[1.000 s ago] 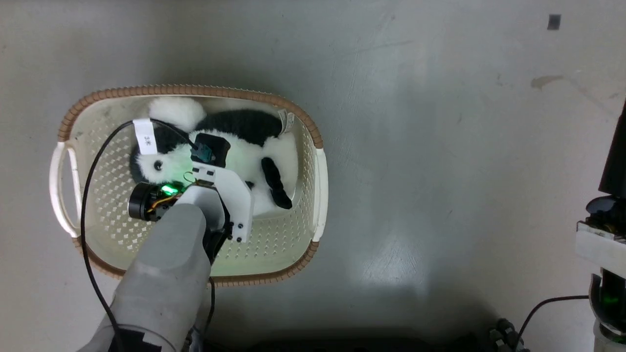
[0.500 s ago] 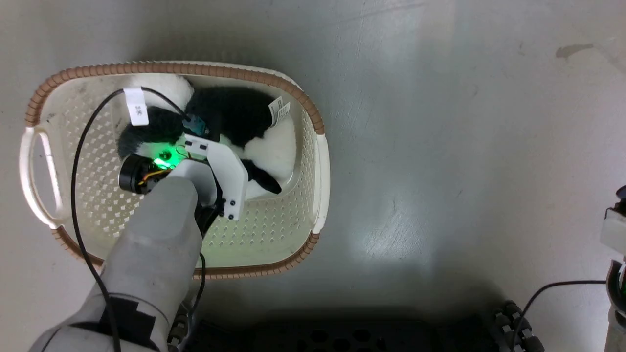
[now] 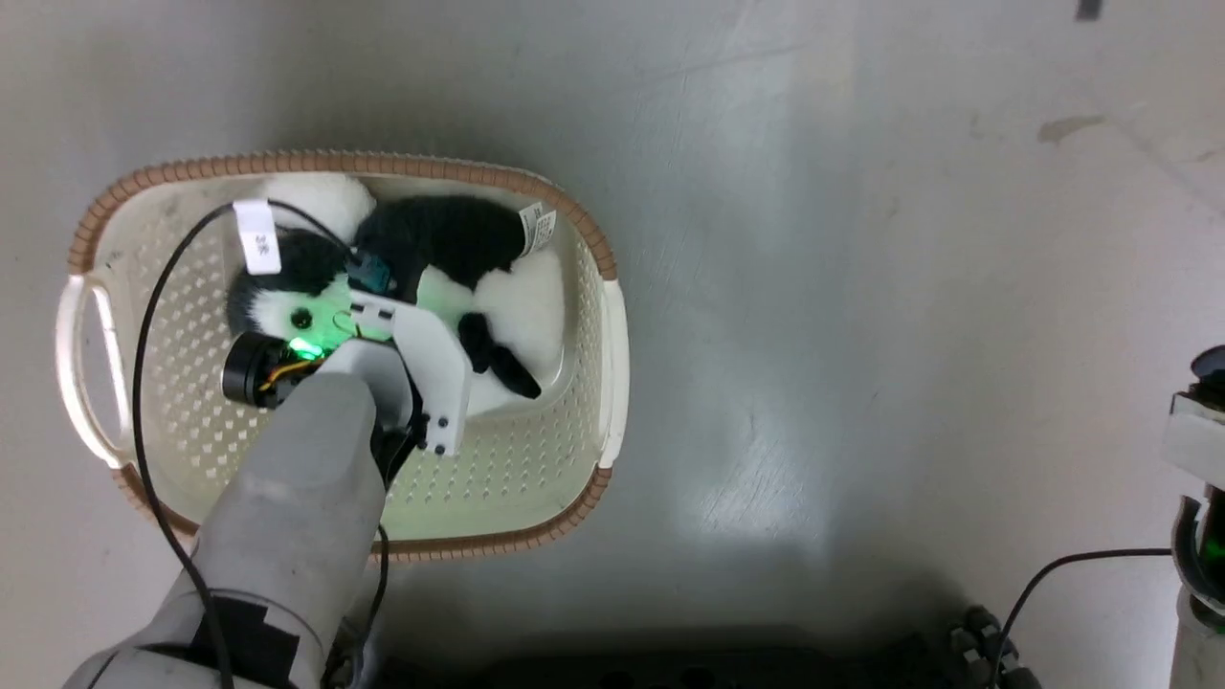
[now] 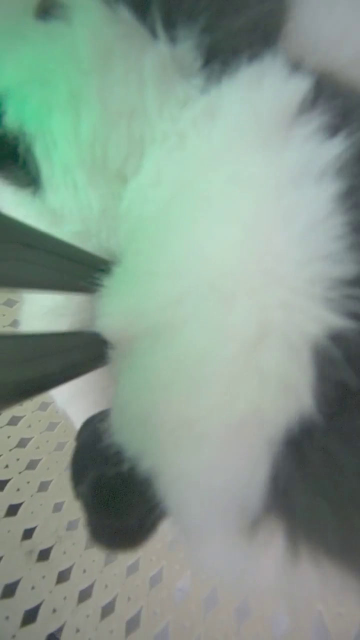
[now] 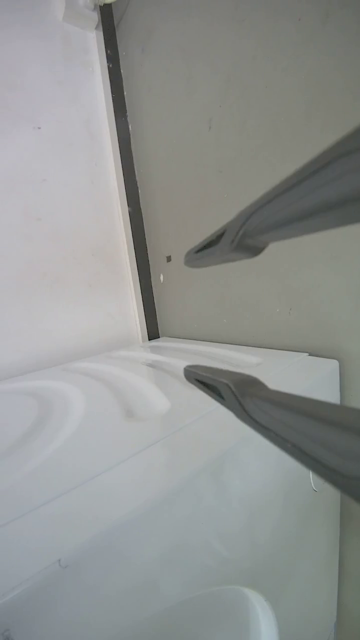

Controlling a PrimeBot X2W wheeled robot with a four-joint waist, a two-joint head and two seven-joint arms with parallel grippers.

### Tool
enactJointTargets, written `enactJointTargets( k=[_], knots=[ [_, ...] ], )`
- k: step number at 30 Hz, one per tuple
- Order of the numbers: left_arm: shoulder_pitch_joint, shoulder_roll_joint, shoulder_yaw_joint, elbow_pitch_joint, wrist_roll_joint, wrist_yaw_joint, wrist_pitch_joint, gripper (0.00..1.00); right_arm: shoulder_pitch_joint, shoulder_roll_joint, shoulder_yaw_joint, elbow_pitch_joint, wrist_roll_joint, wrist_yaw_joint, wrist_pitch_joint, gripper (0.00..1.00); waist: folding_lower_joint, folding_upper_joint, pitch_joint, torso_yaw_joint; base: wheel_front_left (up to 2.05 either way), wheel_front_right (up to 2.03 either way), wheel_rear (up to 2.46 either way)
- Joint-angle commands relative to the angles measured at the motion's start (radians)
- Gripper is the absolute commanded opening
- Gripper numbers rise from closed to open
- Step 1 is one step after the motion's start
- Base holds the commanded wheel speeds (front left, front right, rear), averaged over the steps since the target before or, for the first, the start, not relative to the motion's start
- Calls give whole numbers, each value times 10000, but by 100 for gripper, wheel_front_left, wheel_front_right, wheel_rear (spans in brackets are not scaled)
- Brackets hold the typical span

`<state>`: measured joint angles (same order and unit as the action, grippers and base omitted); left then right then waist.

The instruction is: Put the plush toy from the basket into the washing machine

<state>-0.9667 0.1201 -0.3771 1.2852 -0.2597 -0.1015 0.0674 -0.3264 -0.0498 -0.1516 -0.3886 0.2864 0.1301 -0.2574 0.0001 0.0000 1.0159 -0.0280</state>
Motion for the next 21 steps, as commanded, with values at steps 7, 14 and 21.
enactJointTargets(
  k=[7,14,21],
  knots=[
    [662,135,-149,56,-104,-68,-571,0,-40,-4,82,649,154,6,-44,100,-1,0,-1482,-12,0,0,0],
    [1540,80,-293,56,-270,-200,-1285,0,419,-4,68,1288,138,6,-44,100,-1,0,-3141,199,0,0,0],
    [2124,69,-401,56,-495,-269,-1943,0,1017,-4,145,1840,96,6,-44,100,-1,0,-4625,457,0,0,0]
  ],
)
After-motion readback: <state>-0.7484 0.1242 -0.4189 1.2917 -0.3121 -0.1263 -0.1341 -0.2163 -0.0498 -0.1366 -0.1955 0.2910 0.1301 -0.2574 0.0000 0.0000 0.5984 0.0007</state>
